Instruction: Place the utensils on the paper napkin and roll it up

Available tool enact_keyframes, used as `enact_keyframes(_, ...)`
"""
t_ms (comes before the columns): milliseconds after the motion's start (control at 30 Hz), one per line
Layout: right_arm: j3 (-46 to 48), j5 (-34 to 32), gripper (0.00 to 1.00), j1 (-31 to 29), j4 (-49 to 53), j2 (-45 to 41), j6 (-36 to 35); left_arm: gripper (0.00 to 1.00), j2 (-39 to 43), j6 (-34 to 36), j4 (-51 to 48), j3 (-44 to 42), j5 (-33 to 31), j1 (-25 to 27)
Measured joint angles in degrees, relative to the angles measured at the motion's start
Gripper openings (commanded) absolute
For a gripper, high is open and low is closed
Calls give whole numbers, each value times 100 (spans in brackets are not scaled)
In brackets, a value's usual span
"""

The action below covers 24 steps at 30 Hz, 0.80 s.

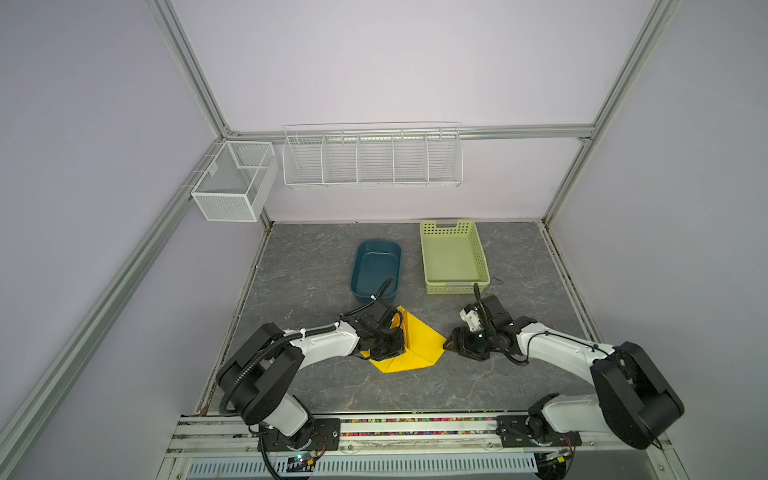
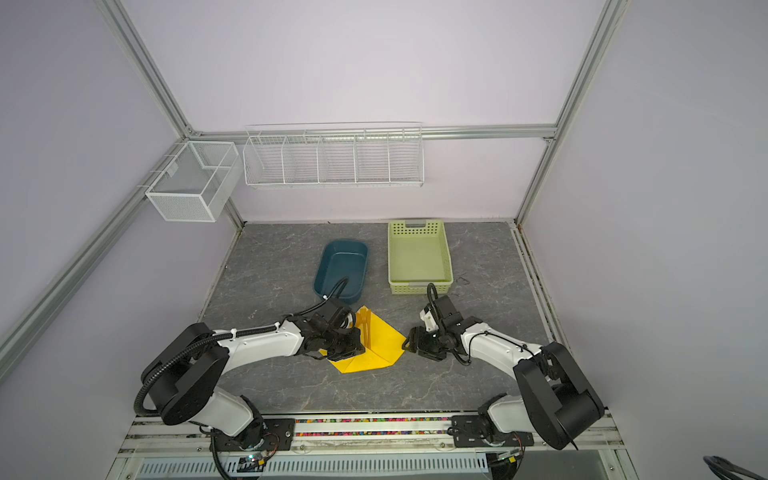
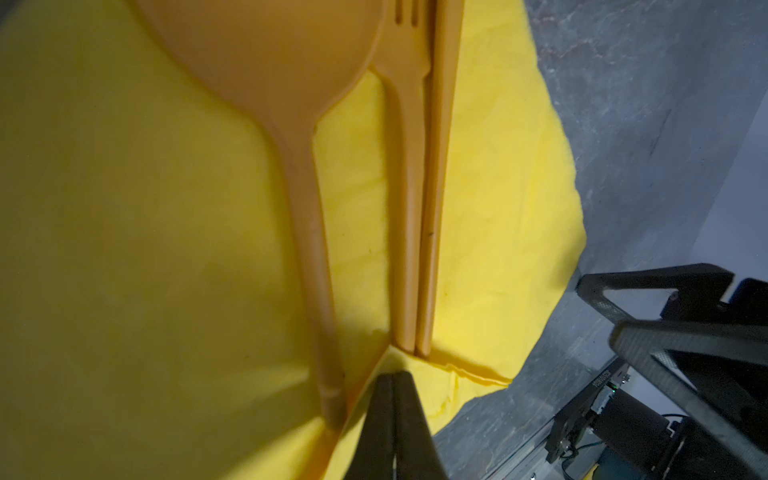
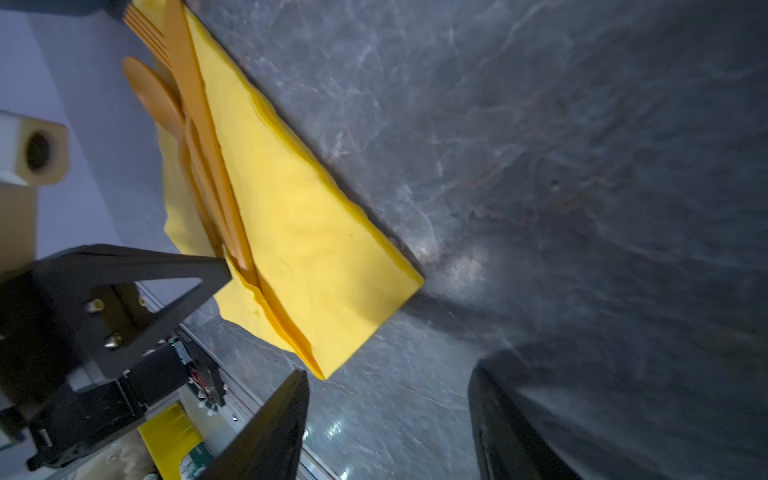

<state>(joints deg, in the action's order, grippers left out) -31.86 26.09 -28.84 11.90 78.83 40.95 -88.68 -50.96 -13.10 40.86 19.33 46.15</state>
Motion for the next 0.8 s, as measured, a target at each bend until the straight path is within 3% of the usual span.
enact_keyframes(300,267,1187,61,15,-2177,892,577,2,0,-22,-2,0,-2,0)
enact_keyframes(500,393,1611,58,-120,-3379,1381,979,2,0,-46,-4,0,-2,0)
enact_keyframes(800,577,1805,57,-374,-3836,1462,1331,2,0,-46,-2,0,0,0)
